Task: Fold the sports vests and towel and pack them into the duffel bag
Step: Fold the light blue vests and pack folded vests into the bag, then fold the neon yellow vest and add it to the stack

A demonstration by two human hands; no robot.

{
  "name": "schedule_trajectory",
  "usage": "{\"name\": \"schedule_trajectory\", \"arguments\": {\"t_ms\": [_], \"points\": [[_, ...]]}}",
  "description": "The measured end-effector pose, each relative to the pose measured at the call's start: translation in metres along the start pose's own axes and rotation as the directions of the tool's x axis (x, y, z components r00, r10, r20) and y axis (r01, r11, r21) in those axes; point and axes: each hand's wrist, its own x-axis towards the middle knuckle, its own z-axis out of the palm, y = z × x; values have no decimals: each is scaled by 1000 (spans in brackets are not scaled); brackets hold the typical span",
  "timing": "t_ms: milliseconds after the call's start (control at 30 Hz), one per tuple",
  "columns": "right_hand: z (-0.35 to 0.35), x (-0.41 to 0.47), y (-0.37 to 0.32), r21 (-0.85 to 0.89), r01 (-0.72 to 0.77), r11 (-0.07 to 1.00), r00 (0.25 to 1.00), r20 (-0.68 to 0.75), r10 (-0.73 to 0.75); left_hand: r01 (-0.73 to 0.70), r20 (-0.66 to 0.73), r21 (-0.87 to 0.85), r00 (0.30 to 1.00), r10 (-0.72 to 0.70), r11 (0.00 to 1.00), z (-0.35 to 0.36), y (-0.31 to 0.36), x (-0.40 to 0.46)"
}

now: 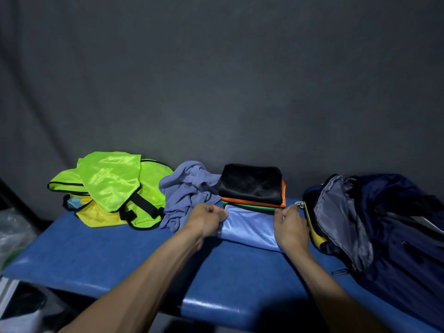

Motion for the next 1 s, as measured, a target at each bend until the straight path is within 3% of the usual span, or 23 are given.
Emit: {"name": "schedule_trajectory", "arguments": {"t_ms": [133,233,400,467,533,633,700,767,833,900,1000], "points": [[1,0,0,-8,-2,1000,1000,6,2,69,41,-26,997,-68,997,1,-1,3],[1,-1,0,-23,-3,1000,1000,-1,3,-4,-23,123,1000,7,992,6,-3,5],[1,-2,-1,-5,18,1000,999,-26,-18,-54,-98,100,993,63,994,9,-10,11],[1,-4,-2,5,31,999,999,-39,-31,-91,-109,203,987,115,975,9,-12,11],[2,-6,-2,15,42,999,998,-43,-41,-169,-106,434,966,237,885,11,-14,8],[1,-7,-1,10,54,998,998,-41,-54,-197,-101,751,909,404,630,13,-20,9],[2,-7,-1,8,57,998,998,-40,-57,-285,-55,808,835,548,515,12,-22,10],[3,-7,0,14,66,998,997,-43,-66,-468,113,801,731,673,374,11,-26,15],[3,-6,0,15,66,998,997,-41,-66,-564,273,793,666,694,230,11,-29,17],[4,-5,1,18,63,998,997,-36,-63,-570,324,794,689,648,210,11,-29,11],[3,-5,0,21,60,998,998,-34,-59,-583,307,761,709,635,284,15,-34,-4]]}}
